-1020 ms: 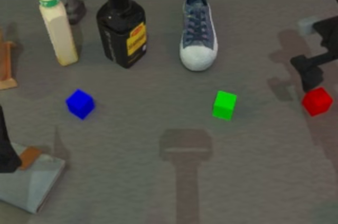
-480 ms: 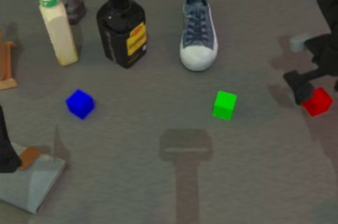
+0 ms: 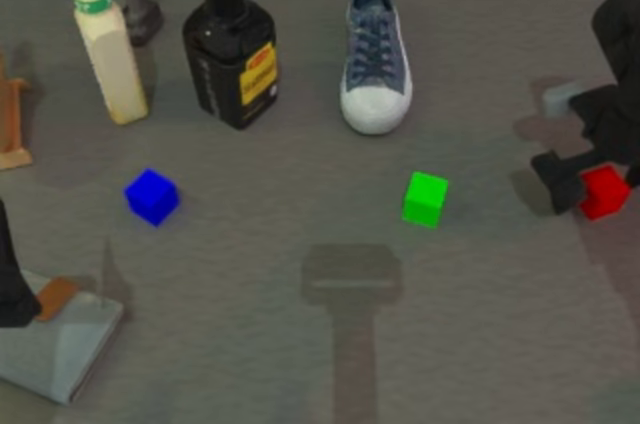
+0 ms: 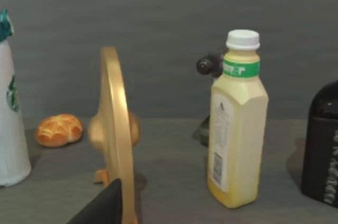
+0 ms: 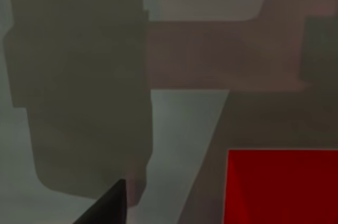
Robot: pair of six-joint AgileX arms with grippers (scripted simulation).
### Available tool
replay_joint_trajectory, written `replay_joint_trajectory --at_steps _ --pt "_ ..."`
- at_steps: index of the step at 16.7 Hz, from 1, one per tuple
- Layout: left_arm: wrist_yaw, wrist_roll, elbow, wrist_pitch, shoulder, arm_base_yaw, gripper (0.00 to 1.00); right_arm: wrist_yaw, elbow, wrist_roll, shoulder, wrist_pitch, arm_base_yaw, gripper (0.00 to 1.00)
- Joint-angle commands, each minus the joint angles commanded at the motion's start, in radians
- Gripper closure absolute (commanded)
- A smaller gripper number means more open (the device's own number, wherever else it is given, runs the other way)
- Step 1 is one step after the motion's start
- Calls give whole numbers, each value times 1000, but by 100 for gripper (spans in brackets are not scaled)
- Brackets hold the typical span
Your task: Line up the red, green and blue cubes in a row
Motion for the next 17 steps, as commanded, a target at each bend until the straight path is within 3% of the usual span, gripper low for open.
replay_joint_trajectory --at_steps 13,17 --pt "0 0 0 0 0 0 0 0 0 0 0 0 0 98" --pt "0 0 0 0 0 0 0 0 0 0 0 0 0 100"
